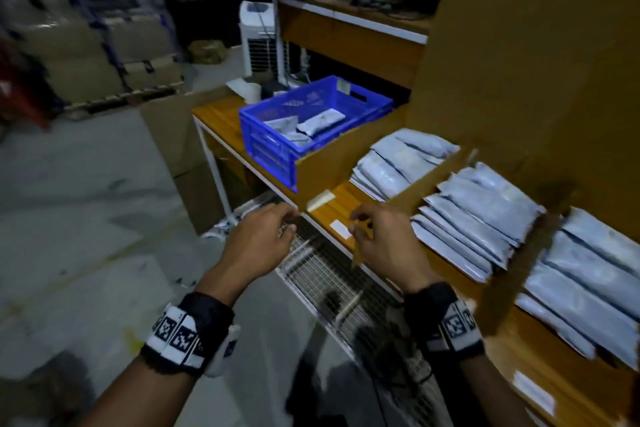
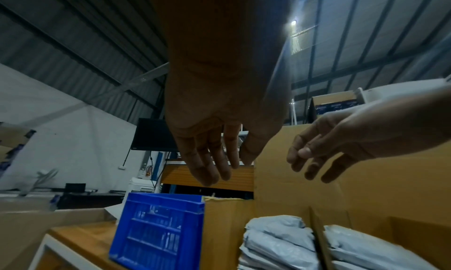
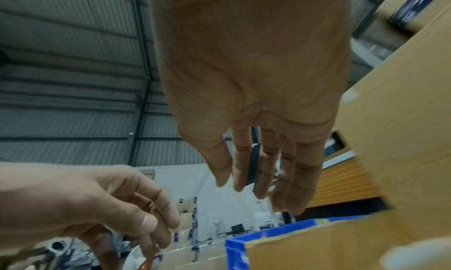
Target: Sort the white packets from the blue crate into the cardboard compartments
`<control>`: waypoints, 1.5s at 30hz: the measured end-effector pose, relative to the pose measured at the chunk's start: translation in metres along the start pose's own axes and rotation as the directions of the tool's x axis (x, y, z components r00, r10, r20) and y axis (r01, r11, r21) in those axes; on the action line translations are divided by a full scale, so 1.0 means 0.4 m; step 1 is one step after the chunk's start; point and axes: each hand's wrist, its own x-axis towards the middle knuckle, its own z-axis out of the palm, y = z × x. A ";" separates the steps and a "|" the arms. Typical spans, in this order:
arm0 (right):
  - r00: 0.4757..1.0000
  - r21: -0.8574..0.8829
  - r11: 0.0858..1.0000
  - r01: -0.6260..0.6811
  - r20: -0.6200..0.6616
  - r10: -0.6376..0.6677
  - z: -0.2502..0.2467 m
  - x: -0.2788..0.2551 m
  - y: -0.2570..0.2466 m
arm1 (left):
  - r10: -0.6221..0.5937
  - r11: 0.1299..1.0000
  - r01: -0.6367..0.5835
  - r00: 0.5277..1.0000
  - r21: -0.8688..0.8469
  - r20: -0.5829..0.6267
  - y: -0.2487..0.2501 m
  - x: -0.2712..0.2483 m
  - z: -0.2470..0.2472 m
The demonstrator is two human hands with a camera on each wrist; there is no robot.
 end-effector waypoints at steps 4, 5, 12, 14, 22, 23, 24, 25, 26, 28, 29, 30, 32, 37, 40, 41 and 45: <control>1.000 -0.019 1.000 0.010 -0.014 -0.010 0.101 0.231 -0.062 | -0.007 0.999 0.006 1.000 0.050 0.023 -0.132 0.149 -0.041; 1.000 -0.013 1.000 0.008 -0.021 -0.008 0.127 0.289 -0.073 | -0.003 0.998 0.001 0.999 0.068 0.033 -0.167 0.196 -0.048; 0.988 -0.001 0.990 -0.138 0.063 0.137 0.272 0.659 -0.054 | 0.018 0.988 -0.044 0.985 0.151 0.173 -0.396 0.548 -0.056; 0.985 -0.019 0.987 -0.160 0.061 0.161 0.301 0.738 -0.021 | 0.046 0.978 -0.085 0.978 0.189 0.203 -0.442 0.643 -0.040; 0.939 -0.318 0.924 -0.214 0.194 0.284 0.371 0.897 0.107 | 0.151 0.918 -0.255 0.933 0.304 0.327 -0.576 0.903 0.032; 0.933 -0.354 0.913 -0.205 0.210 0.291 0.373 0.901 0.113 | 0.161 0.908 -0.279 0.921 0.314 0.354 -0.583 0.927 0.030; 0.927 -0.379 0.902 -0.204 0.222 0.303 0.375 0.906 0.118 | 0.179 0.900 -0.305 0.910 0.311 0.375 -0.589 0.951 0.026; 0.920 -0.399 0.894 -0.205 0.232 0.315 0.376 0.913 0.120 | 0.200 0.894 -0.329 0.901 0.305 0.386 -0.591 0.976 0.017; 0.911 -0.413 0.885 -0.215 0.241 0.334 0.374 0.924 0.122 | 0.224 0.886 -0.355 0.891 0.297 0.396 -0.595 1.004 0.008; 0.876 -0.420 0.867 -0.269 0.268 0.401 0.366 0.955 0.128 | 0.239 0.884 -0.384 0.861 0.267 0.450 -0.608 1.074 0.001; 0.846 -0.414 0.856 -0.309 0.291 0.446 0.360 0.972 0.131 | 0.228 0.891 -0.382 0.845 0.247 0.485 -0.615 1.113 0.002; 0.813 -0.411 0.844 -0.344 0.320 0.487 0.356 0.988 0.135 | 0.211 0.895 -0.377 0.828 0.237 0.520 -0.618 1.148 0.003; 0.766 -0.430 0.821 -0.375 0.355 0.536 0.352 1.008 0.133 | 0.207 0.881 -0.406 0.792 0.243 0.575 -0.616 1.217 0.007; 0.711 -0.497 0.779 -0.383 0.380 0.592 0.339 1.030 0.106 | 0.150 0.768 -0.556 0.639 0.318 0.754 -0.575 1.364 0.042; 0.683 -0.512 0.760 -0.400 0.386 0.620 0.330 1.040 0.096 | 0.077 0.704 -0.638 0.506 0.312 0.859 -0.541 1.418 0.073; 0.684 -0.520 0.754 -0.402 0.377 0.625 0.331 1.042 0.095 | 0.040 0.688 -0.653 0.470 0.317 0.882 -0.536 1.430 0.089; 0.697 -0.510 0.740 -0.439 0.326 0.638 0.345 1.040 0.102 | -0.111 0.619 -0.706 0.355 0.344 0.928 -0.518 1.469 0.174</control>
